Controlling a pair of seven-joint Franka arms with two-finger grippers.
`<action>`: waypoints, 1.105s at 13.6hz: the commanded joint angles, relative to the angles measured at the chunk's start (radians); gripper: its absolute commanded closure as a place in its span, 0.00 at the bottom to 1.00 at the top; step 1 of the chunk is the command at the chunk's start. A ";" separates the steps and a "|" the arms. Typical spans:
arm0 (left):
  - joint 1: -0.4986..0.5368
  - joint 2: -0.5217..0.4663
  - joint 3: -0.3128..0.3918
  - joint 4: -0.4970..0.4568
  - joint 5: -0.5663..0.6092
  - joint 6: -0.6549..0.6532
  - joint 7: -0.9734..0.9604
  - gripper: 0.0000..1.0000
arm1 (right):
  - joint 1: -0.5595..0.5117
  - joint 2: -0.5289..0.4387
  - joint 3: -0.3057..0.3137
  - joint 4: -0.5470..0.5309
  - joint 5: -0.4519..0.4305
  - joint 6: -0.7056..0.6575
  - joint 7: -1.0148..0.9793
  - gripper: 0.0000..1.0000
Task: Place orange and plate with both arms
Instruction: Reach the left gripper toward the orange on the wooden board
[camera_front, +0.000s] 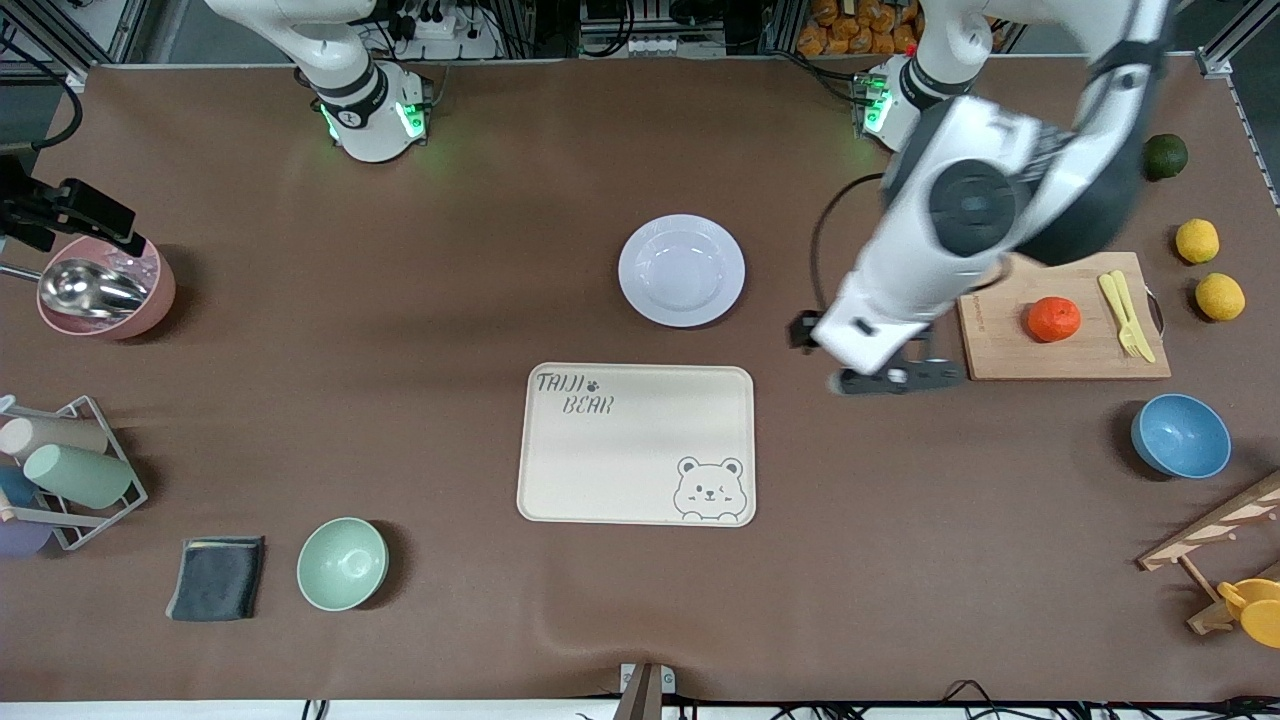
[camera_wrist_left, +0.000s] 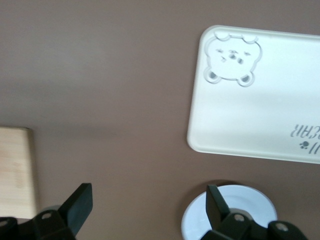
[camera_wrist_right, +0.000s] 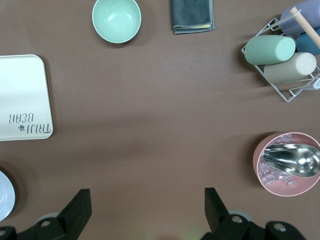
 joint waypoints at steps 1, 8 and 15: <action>0.003 0.000 0.007 -0.006 0.013 0.023 -0.023 0.00 | -0.009 0.007 0.006 0.020 0.016 -0.011 0.015 0.00; 0.232 -0.081 0.009 -0.069 0.018 -0.037 0.200 0.00 | -0.007 0.007 0.006 0.020 0.016 -0.011 0.015 0.00; 0.475 -0.195 0.007 -0.490 0.191 0.172 0.406 0.00 | -0.005 0.008 0.006 0.020 0.016 -0.011 0.015 0.00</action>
